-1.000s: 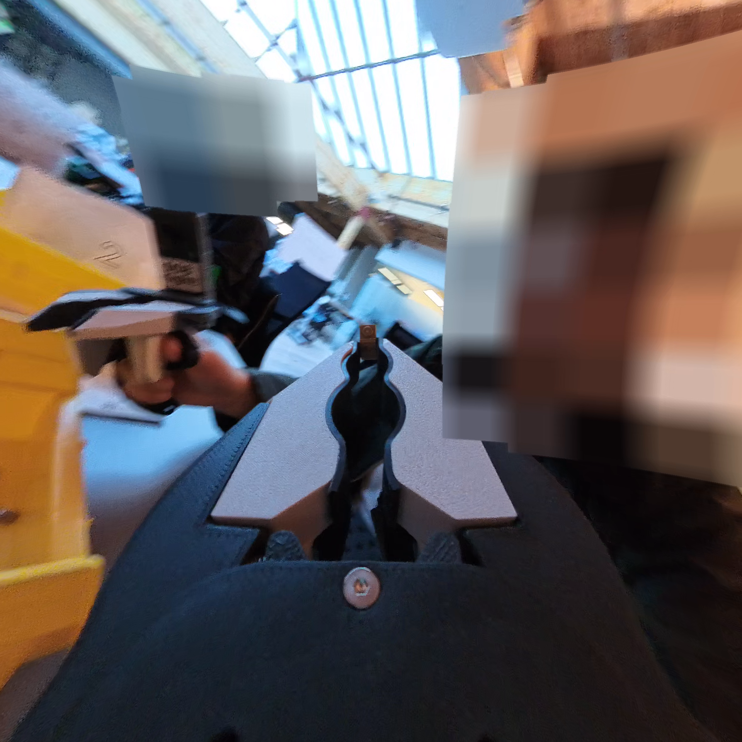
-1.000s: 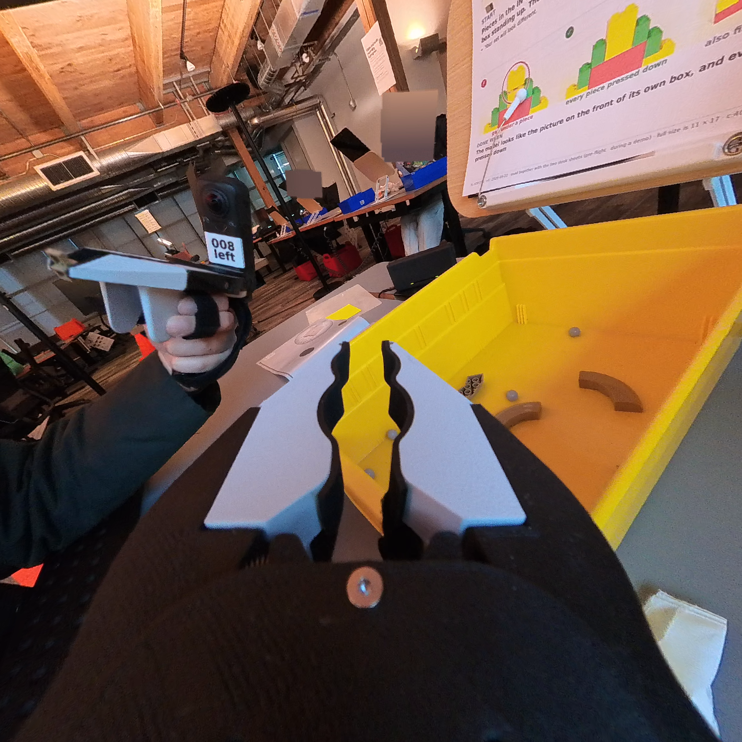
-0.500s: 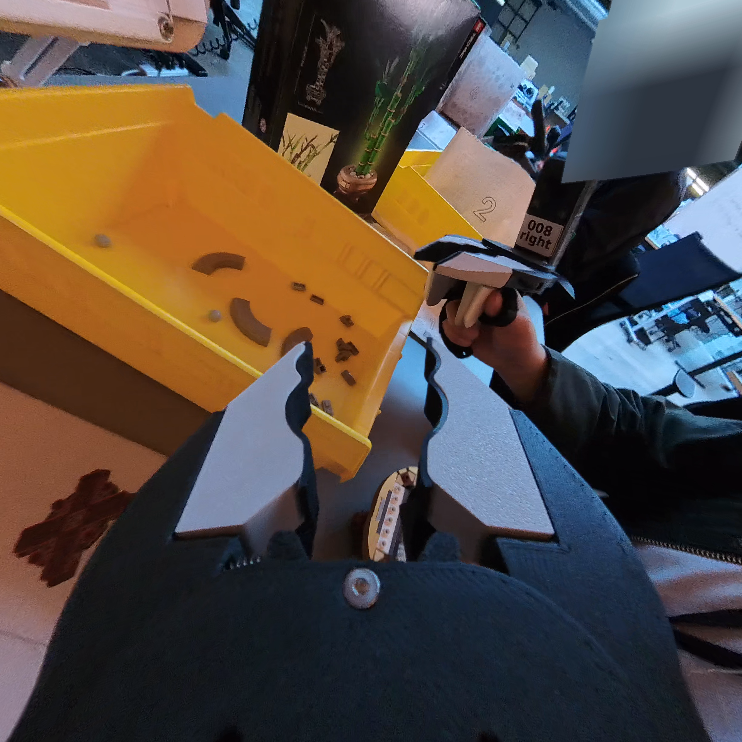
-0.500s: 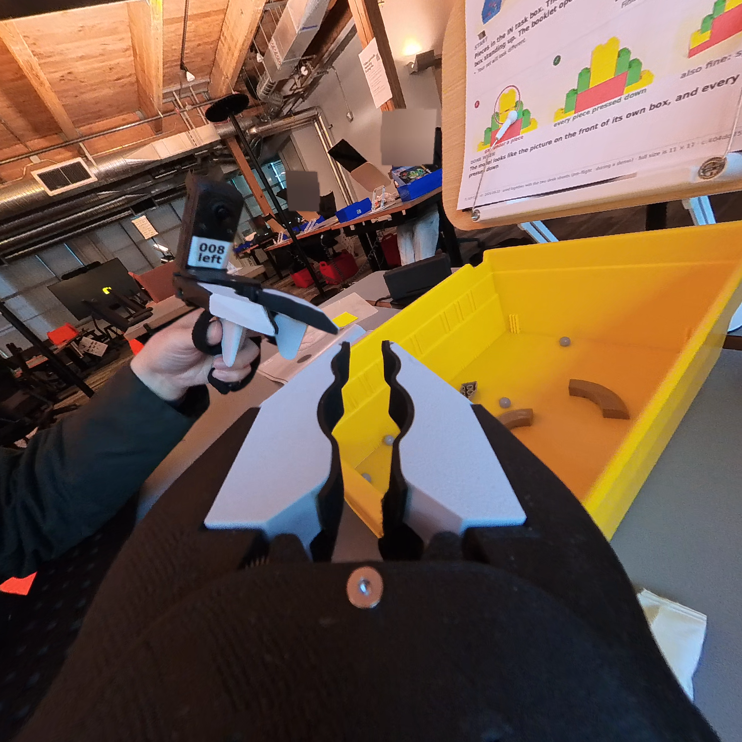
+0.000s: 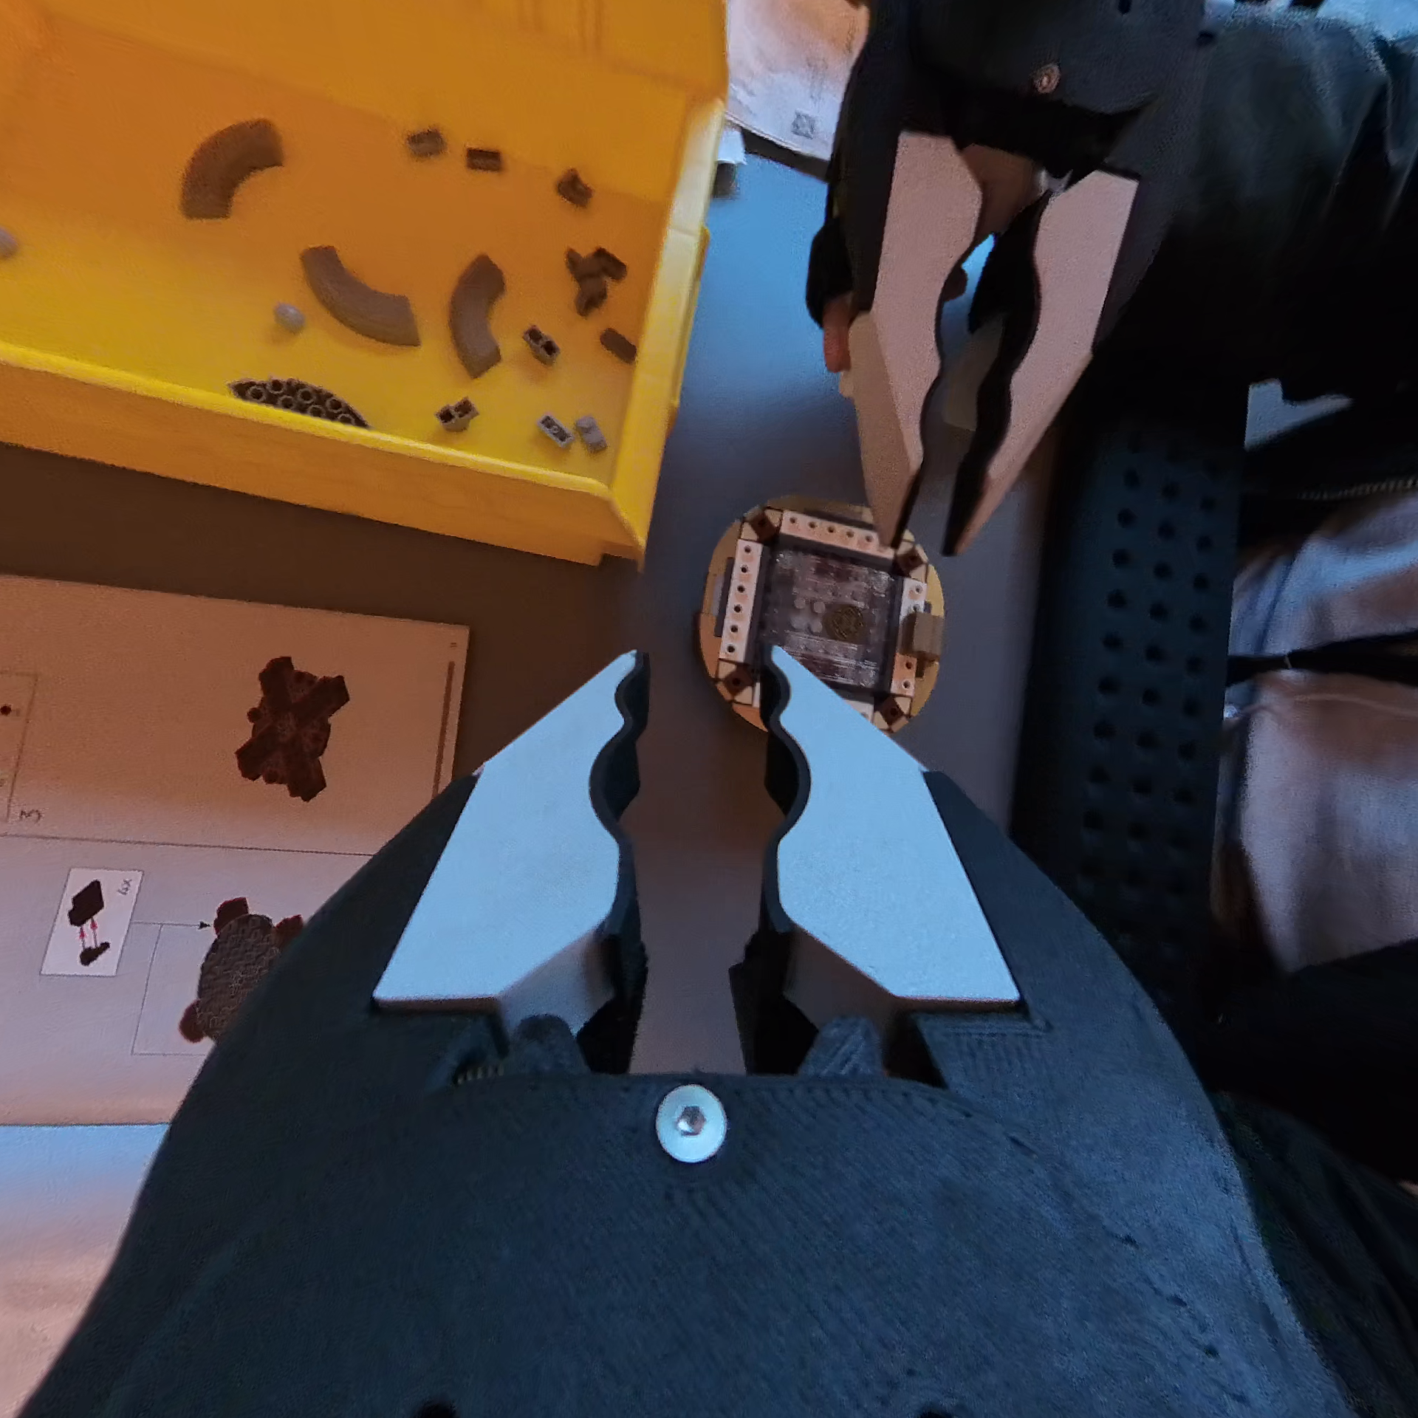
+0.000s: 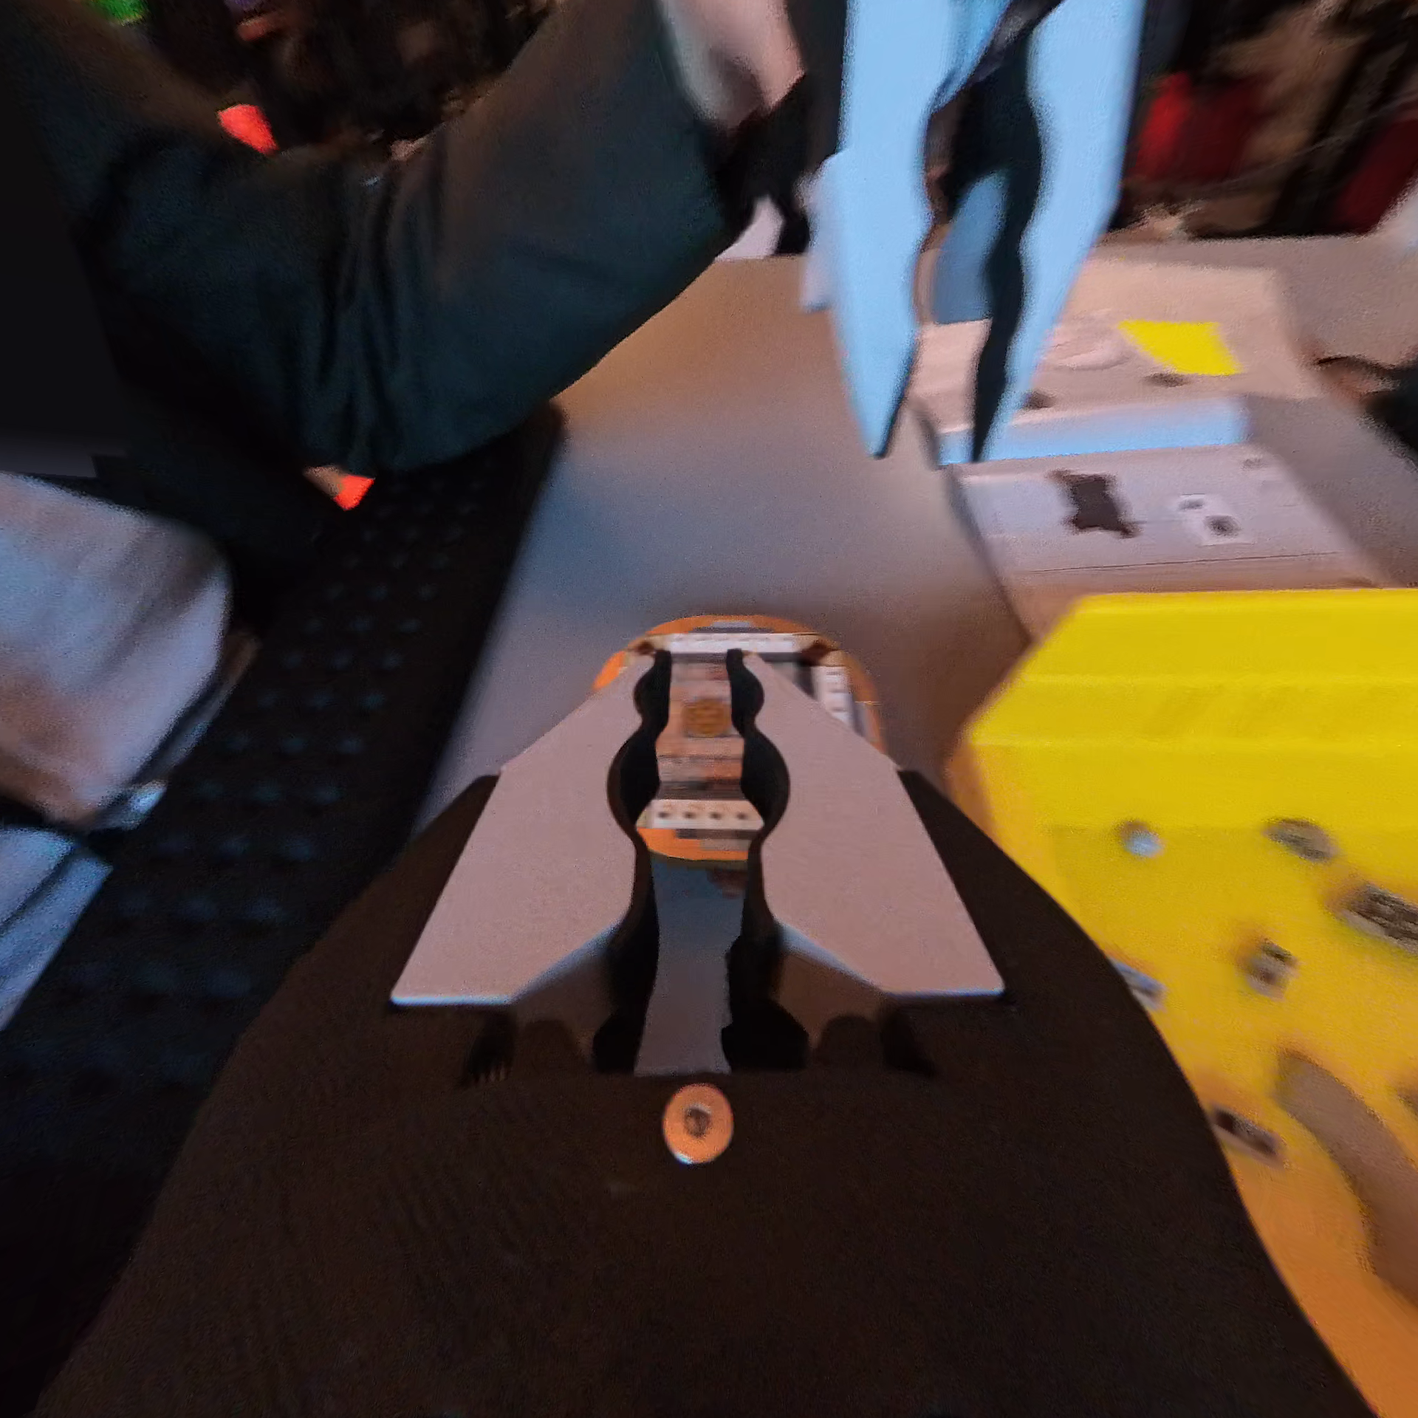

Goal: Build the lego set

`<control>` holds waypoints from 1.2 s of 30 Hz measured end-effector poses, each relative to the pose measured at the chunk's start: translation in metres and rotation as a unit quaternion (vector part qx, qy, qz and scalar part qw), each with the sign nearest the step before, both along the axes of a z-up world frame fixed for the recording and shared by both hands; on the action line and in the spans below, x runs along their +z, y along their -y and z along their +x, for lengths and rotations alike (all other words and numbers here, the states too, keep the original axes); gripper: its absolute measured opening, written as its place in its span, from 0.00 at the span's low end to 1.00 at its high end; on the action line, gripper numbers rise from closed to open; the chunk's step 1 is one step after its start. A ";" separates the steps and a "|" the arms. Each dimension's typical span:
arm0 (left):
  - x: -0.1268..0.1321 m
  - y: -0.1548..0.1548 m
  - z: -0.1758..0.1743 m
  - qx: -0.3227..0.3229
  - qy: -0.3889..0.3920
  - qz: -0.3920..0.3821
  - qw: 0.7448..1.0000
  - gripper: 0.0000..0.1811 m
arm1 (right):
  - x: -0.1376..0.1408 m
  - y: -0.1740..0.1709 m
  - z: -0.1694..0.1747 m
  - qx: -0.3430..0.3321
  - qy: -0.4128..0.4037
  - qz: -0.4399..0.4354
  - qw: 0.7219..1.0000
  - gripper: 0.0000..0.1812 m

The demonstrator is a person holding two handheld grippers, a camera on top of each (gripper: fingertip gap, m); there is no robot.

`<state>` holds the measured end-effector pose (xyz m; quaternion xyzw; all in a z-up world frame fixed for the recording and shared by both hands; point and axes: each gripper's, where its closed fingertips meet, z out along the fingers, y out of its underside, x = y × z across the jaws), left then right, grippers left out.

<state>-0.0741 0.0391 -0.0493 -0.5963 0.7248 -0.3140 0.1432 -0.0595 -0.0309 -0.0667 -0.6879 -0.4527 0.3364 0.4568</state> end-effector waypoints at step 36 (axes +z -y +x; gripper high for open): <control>-0.102 0.060 0.013 -0.048 0.078 0.080 0.993 0.64 | -0.044 0.020 -0.029 0.055 0.085 -0.078 0.992 0.07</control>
